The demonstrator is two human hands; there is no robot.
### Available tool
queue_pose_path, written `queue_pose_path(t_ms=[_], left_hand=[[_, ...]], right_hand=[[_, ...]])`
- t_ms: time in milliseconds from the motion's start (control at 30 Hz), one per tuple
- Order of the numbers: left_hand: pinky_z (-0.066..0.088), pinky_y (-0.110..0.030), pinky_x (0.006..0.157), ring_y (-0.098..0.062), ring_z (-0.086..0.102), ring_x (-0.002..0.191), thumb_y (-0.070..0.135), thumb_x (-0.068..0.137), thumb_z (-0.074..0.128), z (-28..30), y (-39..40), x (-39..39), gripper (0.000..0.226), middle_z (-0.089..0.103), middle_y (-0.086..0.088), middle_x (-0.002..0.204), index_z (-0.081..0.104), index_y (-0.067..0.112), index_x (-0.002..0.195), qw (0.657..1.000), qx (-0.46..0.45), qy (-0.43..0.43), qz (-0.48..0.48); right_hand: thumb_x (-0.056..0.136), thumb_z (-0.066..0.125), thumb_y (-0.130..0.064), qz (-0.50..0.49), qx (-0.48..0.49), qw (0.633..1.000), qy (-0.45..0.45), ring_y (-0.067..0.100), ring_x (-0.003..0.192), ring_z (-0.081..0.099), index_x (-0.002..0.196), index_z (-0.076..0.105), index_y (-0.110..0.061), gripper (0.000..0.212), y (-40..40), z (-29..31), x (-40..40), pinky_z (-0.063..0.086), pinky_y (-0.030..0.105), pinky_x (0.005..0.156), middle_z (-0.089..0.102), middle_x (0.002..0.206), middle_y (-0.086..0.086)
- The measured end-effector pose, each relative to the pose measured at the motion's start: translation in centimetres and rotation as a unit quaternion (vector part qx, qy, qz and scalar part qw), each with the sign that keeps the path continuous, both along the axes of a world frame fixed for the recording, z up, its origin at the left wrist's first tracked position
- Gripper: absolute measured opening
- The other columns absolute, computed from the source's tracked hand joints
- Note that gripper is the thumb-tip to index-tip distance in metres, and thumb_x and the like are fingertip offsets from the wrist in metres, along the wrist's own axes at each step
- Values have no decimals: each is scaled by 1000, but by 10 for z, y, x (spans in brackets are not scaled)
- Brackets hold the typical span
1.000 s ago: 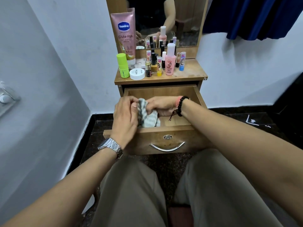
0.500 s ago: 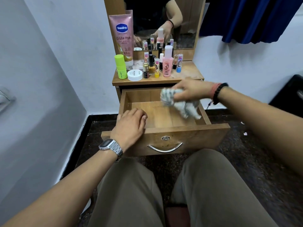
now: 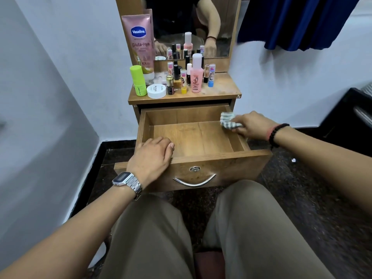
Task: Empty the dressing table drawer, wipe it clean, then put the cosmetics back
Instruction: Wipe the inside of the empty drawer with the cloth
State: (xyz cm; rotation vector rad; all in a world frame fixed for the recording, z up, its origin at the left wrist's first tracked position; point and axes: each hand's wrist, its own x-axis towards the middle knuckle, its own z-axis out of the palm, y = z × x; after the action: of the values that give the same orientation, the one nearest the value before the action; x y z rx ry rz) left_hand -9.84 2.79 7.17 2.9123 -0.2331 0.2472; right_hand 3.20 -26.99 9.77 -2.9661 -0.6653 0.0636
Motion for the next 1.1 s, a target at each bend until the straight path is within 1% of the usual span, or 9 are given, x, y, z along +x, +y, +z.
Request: queue_pose_path(t_ms=[100,267,433,567,700,800,900,1033,1100], left_hand=[[43,-37,84,-17,55,98,55,91,3,2,-3,-2,61,60,9,103,57,29,103,1000,14,-2,-18],[43,-34,82,-15,54,101,61,89,-3,3,-4,-5,68,60,13,106,57,32,104,999,42,5,-28],[47,-33,79,-14,58,97,64,87,-5,4,-3,-5,73,64,12,104,58,32,102,999,34,4,-38],[47,-33,76,-15,59,95,63,89,-2,6,-5,-5,70,64,9,100,59,30,100,998,41,5,-46],[47,-34,78,-17,60,96,55,97,11,6,-6,-4,57,65,7,102,60,27,100,998,48,8,-45],[48,-34,77,-18,61,96,55,97,11,4,-5,-3,58,66,6,103,61,27,100,998,49,4,-45],[48,-35,77,-21,62,96,55,97,10,3,-5,-3,59,67,5,103,61,26,100,997,54,1,-46],[45,-34,71,-26,63,93,54,98,14,3,-5,-4,54,67,0,101,59,25,93,998,42,-8,-51],[40,-34,68,-27,62,92,53,99,17,5,-6,-4,50,67,-2,99,58,25,91,998,36,-9,-51]], right_hand=[[91,58,-33,26,-29,999,31,30,93,63,110,70,-21,26,-11,11,-30,46,33,76,72,101,12],[88,60,-31,27,-82,995,44,31,91,63,105,71,-28,20,-8,19,-43,48,32,72,70,94,11],[91,56,-36,-116,115,982,-99,36,87,63,102,69,-26,20,8,18,0,44,31,66,69,91,15],[90,55,-26,-217,227,946,-81,38,96,60,101,70,-17,20,39,10,43,36,27,68,68,99,18],[91,54,-25,-288,272,914,-86,38,103,57,104,66,-10,23,65,-4,58,43,33,76,64,109,18],[87,63,-35,-247,309,915,-78,29,92,60,98,69,-17,23,84,-6,46,37,27,68,68,98,9],[86,61,-22,-143,327,934,-24,22,87,65,93,71,-16,13,127,-9,28,37,21,65,71,91,7],[86,66,-22,-17,359,933,-31,20,92,62,100,69,-9,19,208,9,18,41,22,73,71,99,8],[85,66,-21,44,325,945,-10,21,94,62,105,66,-9,22,236,13,10,42,23,74,69,102,9]])
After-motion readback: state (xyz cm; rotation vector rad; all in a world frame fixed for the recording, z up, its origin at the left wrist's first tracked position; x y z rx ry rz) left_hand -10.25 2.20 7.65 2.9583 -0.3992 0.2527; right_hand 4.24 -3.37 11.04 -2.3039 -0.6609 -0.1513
